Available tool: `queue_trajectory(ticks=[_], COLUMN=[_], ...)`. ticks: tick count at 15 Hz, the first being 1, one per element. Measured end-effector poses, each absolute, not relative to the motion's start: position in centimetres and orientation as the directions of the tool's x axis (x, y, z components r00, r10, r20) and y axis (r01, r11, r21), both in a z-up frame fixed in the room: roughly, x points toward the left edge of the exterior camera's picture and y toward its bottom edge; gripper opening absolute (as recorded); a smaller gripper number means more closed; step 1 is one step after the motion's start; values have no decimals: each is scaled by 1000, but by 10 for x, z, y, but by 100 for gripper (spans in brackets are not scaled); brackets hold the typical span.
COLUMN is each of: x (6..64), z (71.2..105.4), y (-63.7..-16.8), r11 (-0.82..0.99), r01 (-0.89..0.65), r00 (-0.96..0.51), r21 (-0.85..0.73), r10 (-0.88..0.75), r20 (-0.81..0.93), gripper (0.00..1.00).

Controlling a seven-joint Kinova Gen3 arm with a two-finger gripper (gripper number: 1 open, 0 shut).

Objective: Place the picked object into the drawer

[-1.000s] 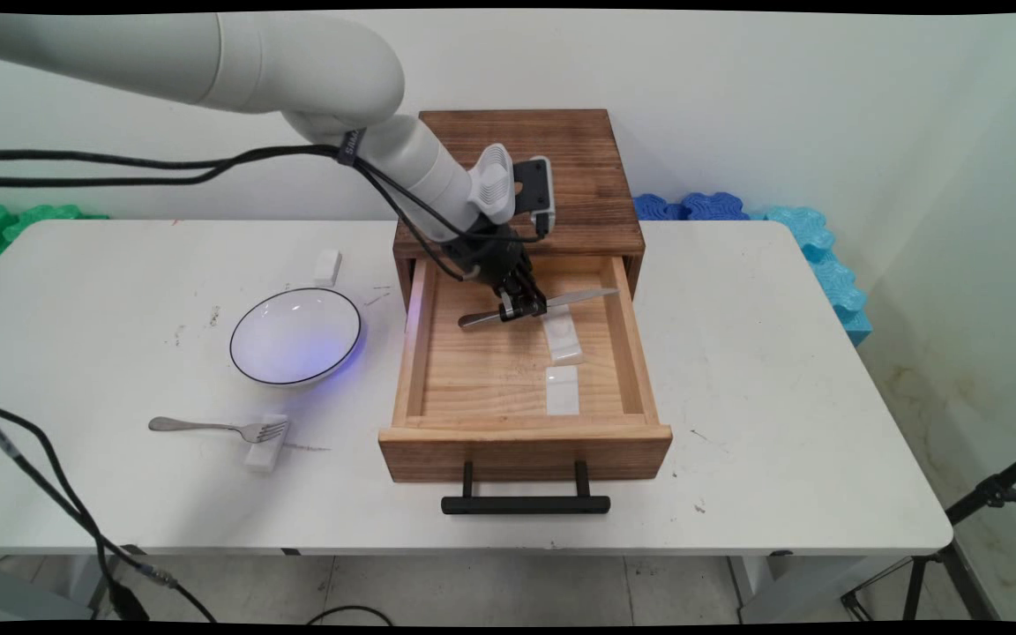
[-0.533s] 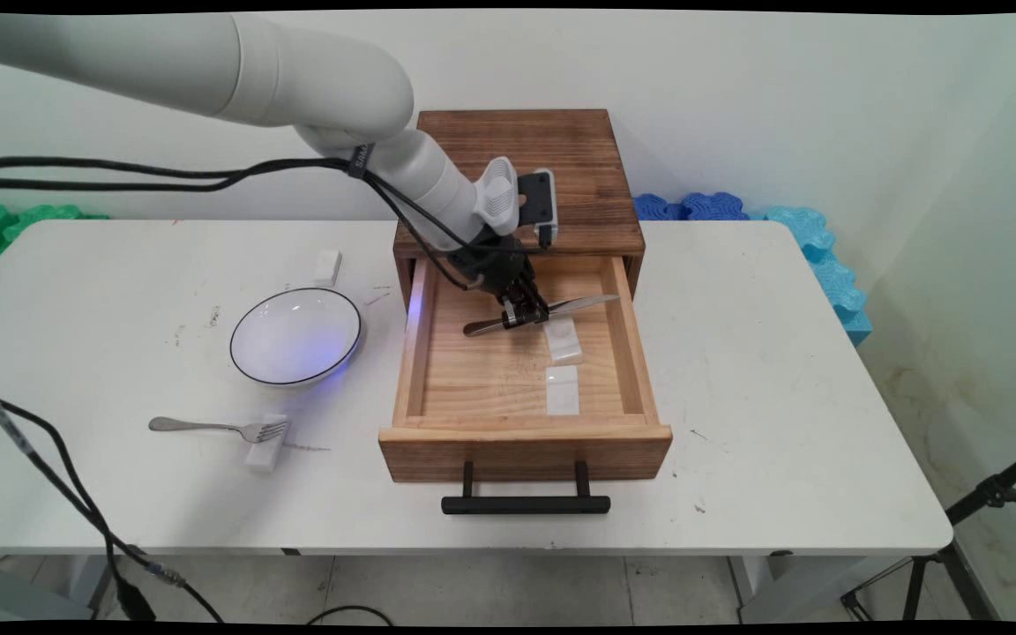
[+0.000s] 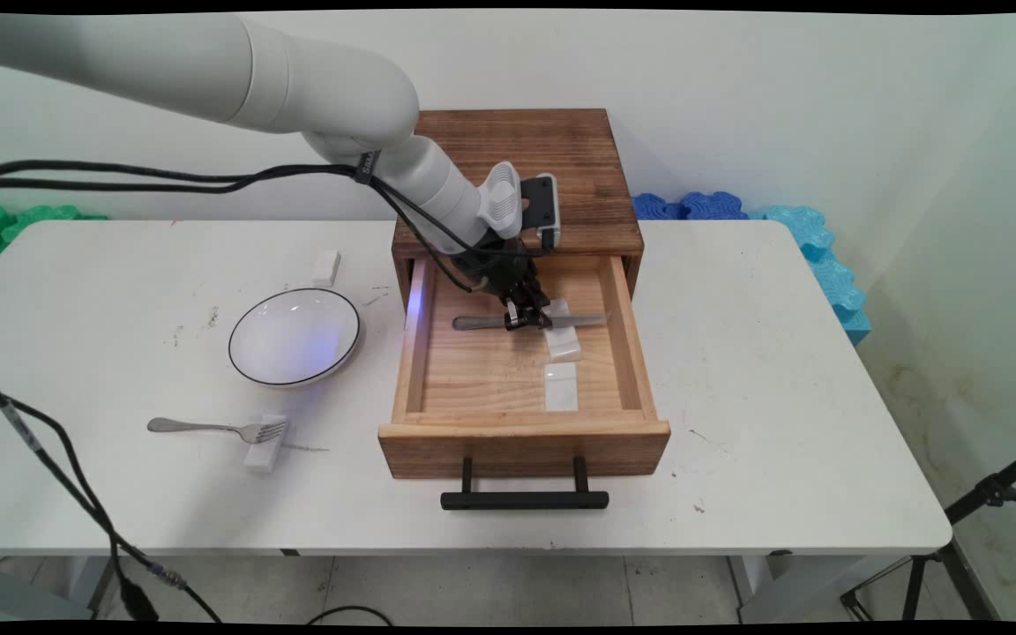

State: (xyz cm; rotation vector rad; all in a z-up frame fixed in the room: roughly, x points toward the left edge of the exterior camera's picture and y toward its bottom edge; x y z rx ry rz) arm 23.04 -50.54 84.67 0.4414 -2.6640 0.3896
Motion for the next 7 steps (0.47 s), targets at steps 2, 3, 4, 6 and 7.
queue_trajectory(ticks=[2, 3, 4, 6, 7], x=[231, 231, 232, 230, 230], z=[845, 845, 845, 844, 844], y=[-506, -507, -507, -507, -508], r11=[910, 910, 909, 910, 910], r01=[-362, -361, -362, -360, -359], r00=[-864, -864, -863, -863, -862], r21=[-203, -203, -204, -204, -205], r10=[-245, -245, -245, -241, -240], r20=[439, 440, 441, 444, 446], gripper=[100, 100, 100, 100, 100])
